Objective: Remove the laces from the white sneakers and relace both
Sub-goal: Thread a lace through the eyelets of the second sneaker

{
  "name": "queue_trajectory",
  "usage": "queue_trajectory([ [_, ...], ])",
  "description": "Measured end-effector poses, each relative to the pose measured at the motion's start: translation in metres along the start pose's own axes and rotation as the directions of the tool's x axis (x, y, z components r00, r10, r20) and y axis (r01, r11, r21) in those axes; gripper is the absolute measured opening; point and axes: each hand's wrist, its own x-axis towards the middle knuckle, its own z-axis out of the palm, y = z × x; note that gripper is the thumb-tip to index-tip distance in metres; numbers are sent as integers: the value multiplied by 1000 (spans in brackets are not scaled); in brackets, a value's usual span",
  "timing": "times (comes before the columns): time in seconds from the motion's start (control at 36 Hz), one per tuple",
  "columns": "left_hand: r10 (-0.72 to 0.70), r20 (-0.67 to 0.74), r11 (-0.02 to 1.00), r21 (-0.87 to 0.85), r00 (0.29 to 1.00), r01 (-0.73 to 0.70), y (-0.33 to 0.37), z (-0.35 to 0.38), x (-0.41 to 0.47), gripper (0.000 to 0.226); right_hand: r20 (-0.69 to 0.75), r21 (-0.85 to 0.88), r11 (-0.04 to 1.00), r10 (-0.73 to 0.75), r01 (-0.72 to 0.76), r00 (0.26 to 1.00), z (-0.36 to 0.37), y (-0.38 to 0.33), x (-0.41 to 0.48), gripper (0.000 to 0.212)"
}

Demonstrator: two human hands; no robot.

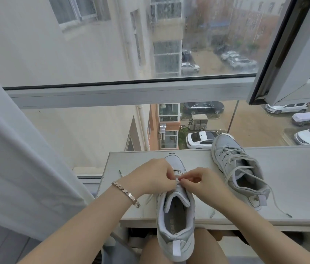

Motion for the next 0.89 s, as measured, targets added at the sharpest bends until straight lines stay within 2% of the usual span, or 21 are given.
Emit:
queue_trajectory([
  [0.14, 24, -112, 999, 34, 993, -20, -3, 7, -8, 20, -21, 24, 1000, 2, -1, 1000, 3, 0, -1, 13],
  [0.22, -15, -196, 997, -75, 980, 1, -1, 17, -12, 21, -34, 9, 1000, -13, 13, 999, 4, -2, 0, 17],
  [0.31, -57, -271, 994, -110, 961, 28, 1, 25, -13, 24, -30, 5, 1000, -22, 22, 999, 4, -1, -1, 17],
  [0.56, -145, -333, 952, -302, 932, 40, 0, 36, -13, 21, 79, -96, 991, -84, 92, 993, -5, -6, 0, 17],
  [0.69, -179, -398, 930, -367, 900, 23, -1, 45, -16, 21, 164, -234, 971, -11, 49, 986, -8, -18, 11, 16],
  [0.89, -216, -430, 913, -407, 877, 26, -1, 46, -18, 22, 191, -316, 946, 143, -77, 971, -8, -31, 24, 17],
])
